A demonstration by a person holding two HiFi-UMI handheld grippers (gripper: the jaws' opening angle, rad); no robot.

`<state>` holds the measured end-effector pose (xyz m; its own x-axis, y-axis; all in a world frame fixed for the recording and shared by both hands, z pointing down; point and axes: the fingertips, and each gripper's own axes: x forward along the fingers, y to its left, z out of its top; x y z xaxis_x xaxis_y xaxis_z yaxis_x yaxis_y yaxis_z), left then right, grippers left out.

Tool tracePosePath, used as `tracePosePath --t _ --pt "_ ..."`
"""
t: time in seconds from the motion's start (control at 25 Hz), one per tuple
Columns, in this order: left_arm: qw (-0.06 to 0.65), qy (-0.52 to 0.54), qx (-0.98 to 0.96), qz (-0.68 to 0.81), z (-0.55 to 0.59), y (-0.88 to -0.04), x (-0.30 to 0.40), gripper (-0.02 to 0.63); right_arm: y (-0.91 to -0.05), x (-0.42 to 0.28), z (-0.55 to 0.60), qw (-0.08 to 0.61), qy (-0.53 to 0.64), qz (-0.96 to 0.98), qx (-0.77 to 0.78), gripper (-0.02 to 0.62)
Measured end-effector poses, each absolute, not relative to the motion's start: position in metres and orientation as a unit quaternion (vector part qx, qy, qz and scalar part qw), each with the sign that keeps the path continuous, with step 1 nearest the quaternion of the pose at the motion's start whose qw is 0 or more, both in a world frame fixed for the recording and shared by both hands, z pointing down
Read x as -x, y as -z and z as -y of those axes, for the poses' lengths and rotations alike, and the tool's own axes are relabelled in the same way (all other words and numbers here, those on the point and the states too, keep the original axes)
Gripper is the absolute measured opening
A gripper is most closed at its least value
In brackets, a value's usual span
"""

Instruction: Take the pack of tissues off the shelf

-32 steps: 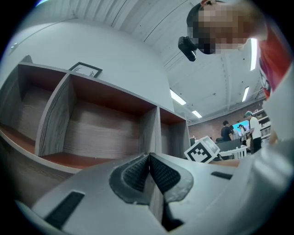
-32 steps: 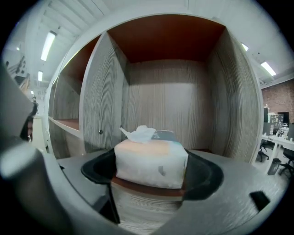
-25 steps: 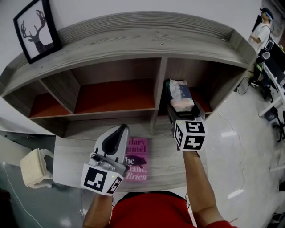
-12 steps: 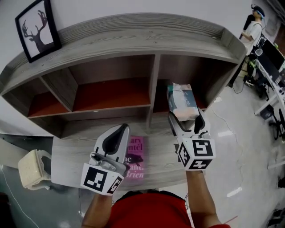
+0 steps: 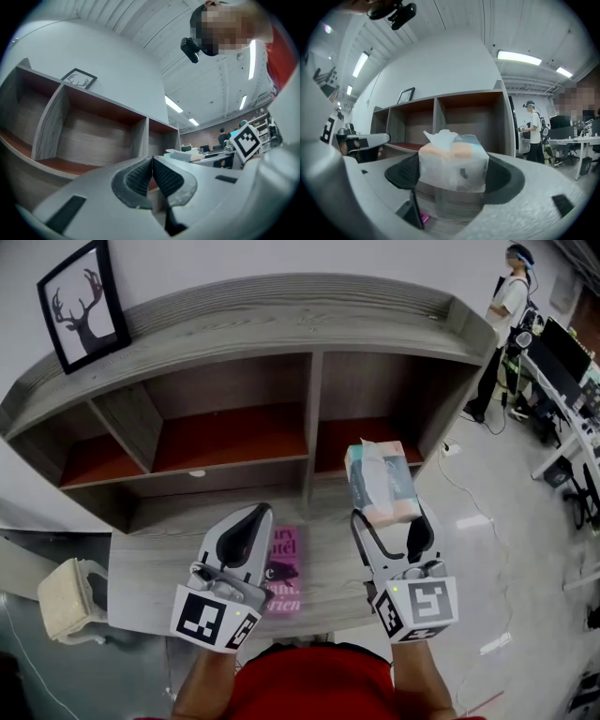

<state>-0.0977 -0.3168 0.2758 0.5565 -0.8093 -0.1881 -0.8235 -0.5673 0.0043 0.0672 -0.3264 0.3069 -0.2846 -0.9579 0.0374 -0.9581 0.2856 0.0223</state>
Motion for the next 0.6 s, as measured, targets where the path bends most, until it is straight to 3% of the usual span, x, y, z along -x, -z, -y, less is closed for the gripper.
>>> tracePosePath --t 0.6 --pt "0.04 -0.086 0.886 -0.453 0.308 -0.274 0.091 0.009 -0.303 -0.068 0.309 0.024 0.011 0.797 -0.603 0.382"
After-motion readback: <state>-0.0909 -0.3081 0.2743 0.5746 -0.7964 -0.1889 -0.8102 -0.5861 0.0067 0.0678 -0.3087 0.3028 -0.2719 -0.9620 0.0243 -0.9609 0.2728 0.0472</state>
